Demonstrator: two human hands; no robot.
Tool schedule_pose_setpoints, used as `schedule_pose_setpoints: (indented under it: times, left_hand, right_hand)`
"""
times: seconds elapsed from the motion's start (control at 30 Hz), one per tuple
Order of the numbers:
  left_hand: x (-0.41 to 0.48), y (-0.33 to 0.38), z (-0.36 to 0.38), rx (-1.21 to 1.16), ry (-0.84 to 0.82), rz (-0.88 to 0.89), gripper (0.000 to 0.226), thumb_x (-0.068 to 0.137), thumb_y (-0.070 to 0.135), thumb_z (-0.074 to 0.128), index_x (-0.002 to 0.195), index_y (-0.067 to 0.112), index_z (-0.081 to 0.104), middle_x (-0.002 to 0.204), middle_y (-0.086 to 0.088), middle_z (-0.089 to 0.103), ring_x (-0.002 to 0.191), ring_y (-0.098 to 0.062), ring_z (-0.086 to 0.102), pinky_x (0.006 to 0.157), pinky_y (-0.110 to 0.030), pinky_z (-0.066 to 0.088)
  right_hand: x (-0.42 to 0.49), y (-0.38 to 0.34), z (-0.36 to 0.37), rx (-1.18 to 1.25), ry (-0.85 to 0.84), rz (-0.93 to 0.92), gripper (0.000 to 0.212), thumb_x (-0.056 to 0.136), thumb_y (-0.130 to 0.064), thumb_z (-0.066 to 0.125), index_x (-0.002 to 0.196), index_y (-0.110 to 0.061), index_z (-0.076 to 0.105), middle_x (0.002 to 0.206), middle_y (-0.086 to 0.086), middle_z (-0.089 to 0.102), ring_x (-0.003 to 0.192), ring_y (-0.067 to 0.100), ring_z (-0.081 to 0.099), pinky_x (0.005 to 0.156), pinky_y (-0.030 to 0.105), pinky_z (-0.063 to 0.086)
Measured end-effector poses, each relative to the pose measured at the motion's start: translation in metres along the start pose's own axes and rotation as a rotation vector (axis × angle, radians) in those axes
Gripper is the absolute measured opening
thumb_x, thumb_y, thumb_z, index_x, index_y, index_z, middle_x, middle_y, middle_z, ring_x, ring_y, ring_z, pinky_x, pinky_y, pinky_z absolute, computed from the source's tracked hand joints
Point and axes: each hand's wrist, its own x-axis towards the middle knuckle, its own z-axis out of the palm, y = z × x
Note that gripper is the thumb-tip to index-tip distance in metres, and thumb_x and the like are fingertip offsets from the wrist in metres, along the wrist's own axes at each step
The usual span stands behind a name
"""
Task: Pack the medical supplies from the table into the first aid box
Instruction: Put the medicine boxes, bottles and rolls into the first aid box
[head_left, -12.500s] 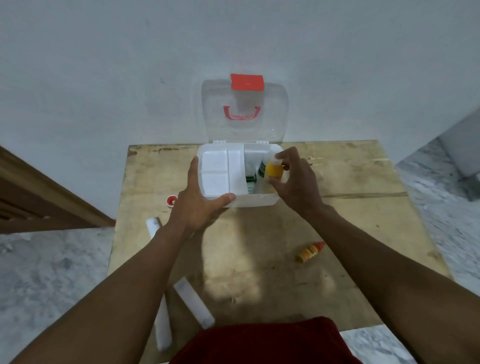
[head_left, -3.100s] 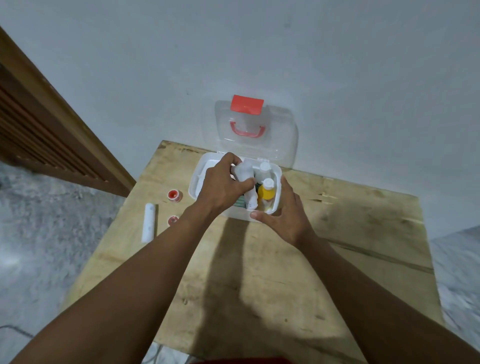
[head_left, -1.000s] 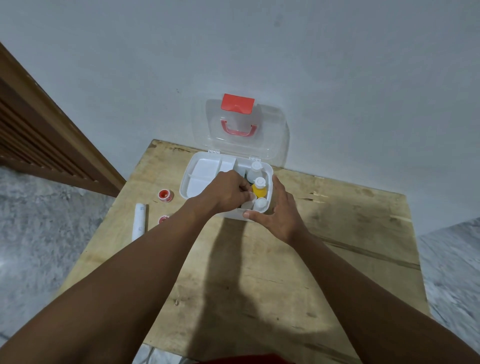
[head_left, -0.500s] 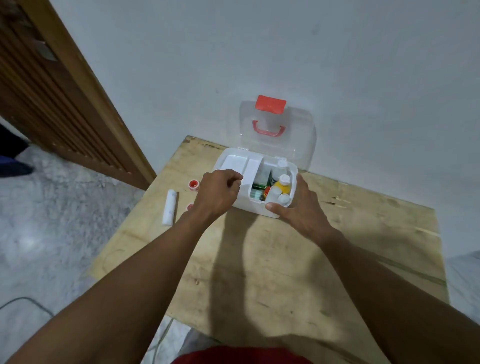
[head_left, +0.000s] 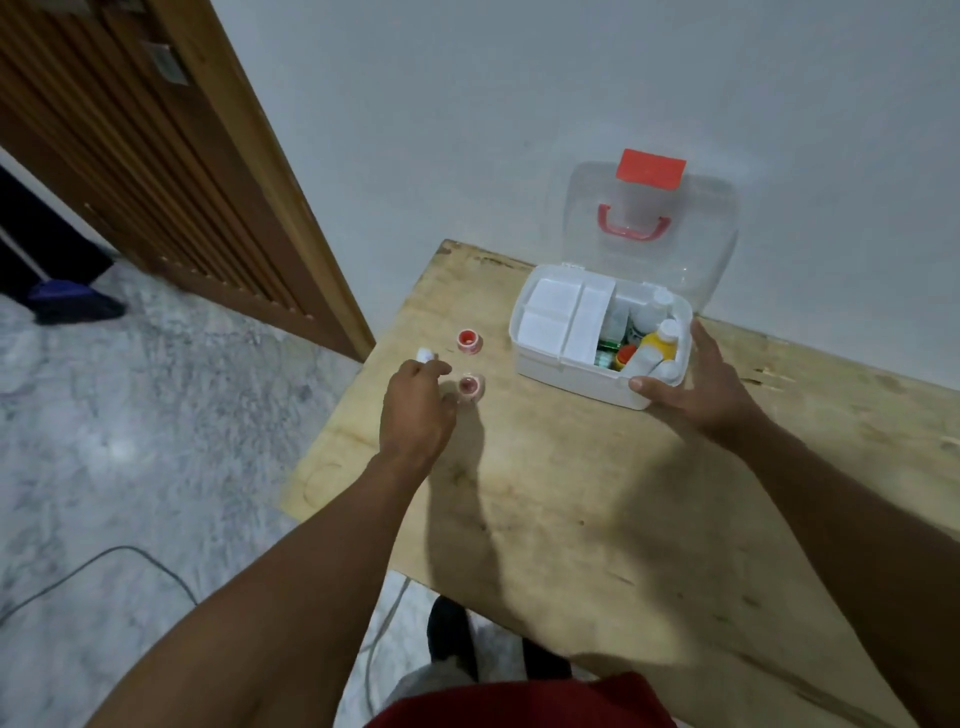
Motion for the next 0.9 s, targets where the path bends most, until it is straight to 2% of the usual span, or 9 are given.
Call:
schedule_pose_setpoints:
  times: [0.1, 0.23, 0.3, 0.37, 0.53, 0.63, 0.7, 0.77, 0.9]
  left_hand:
    - [0.010, -0.017, 0.000, -0.014, 0.019, -0.042, 0.039, 0.089, 0.013, 0.063, 0.128, 0.013, 0.060, 0.118, -0.017, 0.055, 0.105, -0.033, 0.057, 0.089, -0.034, 0.044]
    - [0.027, -0.034, 0.001, -0.038, -0.122, -0.066, 0.051, 0.088, 0.018, 0.066, 0.136, 0.019, 0.051, 0.120, -0.016, 0.049, 0.106, -0.034, 0.055, 0.088, -0.034, 0.044]
    - [0.036, -0.041, 0.001, -0.028, -0.205, -0.060, 0.055, 0.088, 0.023, 0.067, 0.138, 0.022, 0.044, 0.119, -0.018, 0.052, 0.107, -0.036, 0.055, 0.080, -0.032, 0.040]
    - [0.043, -0.047, 0.002, -0.039, -0.254, -0.058, 0.056, 0.087, 0.025, 0.066, 0.138, 0.022, 0.041, 0.116, -0.019, 0.058, 0.105, -0.037, 0.057, 0.077, -0.031, 0.036]
    - [0.050, -0.051, 0.000, -0.040, -0.242, 0.008, 0.037, 0.094, 0.022, 0.049, 0.131, 0.019, 0.044, 0.103, -0.017, 0.065, 0.099, -0.039, 0.060, 0.077, -0.035, 0.040]
    - [0.051, -0.054, -0.005, -0.054, -0.227, 0.008, 0.044, 0.091, 0.020, 0.051, 0.134, 0.022, 0.043, 0.109, -0.017, 0.065, 0.103, -0.038, 0.059, 0.084, -0.038, 0.042]
    - [0.050, -0.053, -0.011, -0.093, -0.193, 0.053, 0.053, 0.088, 0.019, 0.056, 0.139, 0.021, 0.042, 0.107, -0.014, 0.067, 0.100, -0.034, 0.061, 0.080, -0.035, 0.041]
    - [0.051, -0.047, -0.019, -0.146, -0.148, 0.093, 0.056, 0.088, 0.020, 0.059, 0.142, 0.019, 0.042, 0.095, -0.009, 0.070, 0.088, -0.027, 0.064, 0.073, -0.028, 0.037]
    - [0.059, -0.021, -0.036, -0.262, -0.078, 0.153, 0.058, 0.084, 0.028, 0.062, 0.139, 0.021, 0.043, 0.075, 0.003, 0.061, 0.081, -0.022, 0.066, 0.071, -0.028, 0.042]
  right_hand:
    - [-0.001, -0.005, 0.001, 0.042, -0.011, 0.027, 0.098, 0.060, -0.058, 0.084, 0.142, -0.048, 0.031, 0.136, -0.018, 0.052, 0.124, 0.016, 0.053, 0.107, 0.046, 0.043]
    - [-0.005, -0.013, 0.002, 0.066, 0.005, 0.052, 0.090, 0.078, -0.022, 0.083, 0.149, -0.032, 0.029, 0.120, -0.027, 0.047, 0.116, 0.005, 0.046, 0.095, 0.021, 0.041]
    - [-0.006, -0.022, 0.003, 0.058, 0.004, 0.055, 0.088, 0.082, -0.014, 0.077, 0.152, -0.026, 0.026, 0.124, -0.023, 0.041, 0.116, 0.002, 0.040, 0.092, 0.017, 0.037]
    - [-0.004, -0.019, 0.003, 0.029, 0.011, 0.079, 0.090, 0.082, -0.018, 0.078, 0.154, -0.027, 0.023, 0.132, -0.020, 0.037, 0.120, 0.002, 0.036, 0.098, 0.023, 0.034]
    - [0.001, -0.006, 0.000, -0.031, -0.012, 0.139, 0.108, 0.068, -0.052, 0.084, 0.153, -0.040, 0.018, 0.157, -0.011, 0.029, 0.140, 0.015, 0.035, 0.109, 0.034, 0.033]
    - [0.002, -0.008, 0.000, -0.031, -0.004, 0.147, 0.105, 0.071, -0.043, 0.083, 0.154, -0.039, 0.018, 0.157, -0.009, 0.030, 0.142, 0.019, 0.035, 0.108, 0.032, 0.032]
    - [0.000, -0.009, 0.001, -0.012, -0.014, 0.153, 0.107, 0.070, -0.046, 0.084, 0.153, -0.040, 0.018, 0.157, -0.010, 0.031, 0.142, 0.018, 0.034, 0.108, 0.032, 0.031]
    - [-0.002, -0.010, 0.001, 0.007, -0.017, 0.156, 0.109, 0.068, -0.048, 0.085, 0.153, -0.041, 0.018, 0.156, -0.011, 0.033, 0.141, 0.016, 0.036, 0.107, 0.031, 0.031]
    - [-0.004, -0.017, 0.000, 0.060, -0.019, 0.135, 0.097, 0.078, -0.032, 0.081, 0.153, -0.037, 0.020, 0.144, -0.013, 0.041, 0.124, 0.006, 0.038, 0.101, 0.025, 0.032]
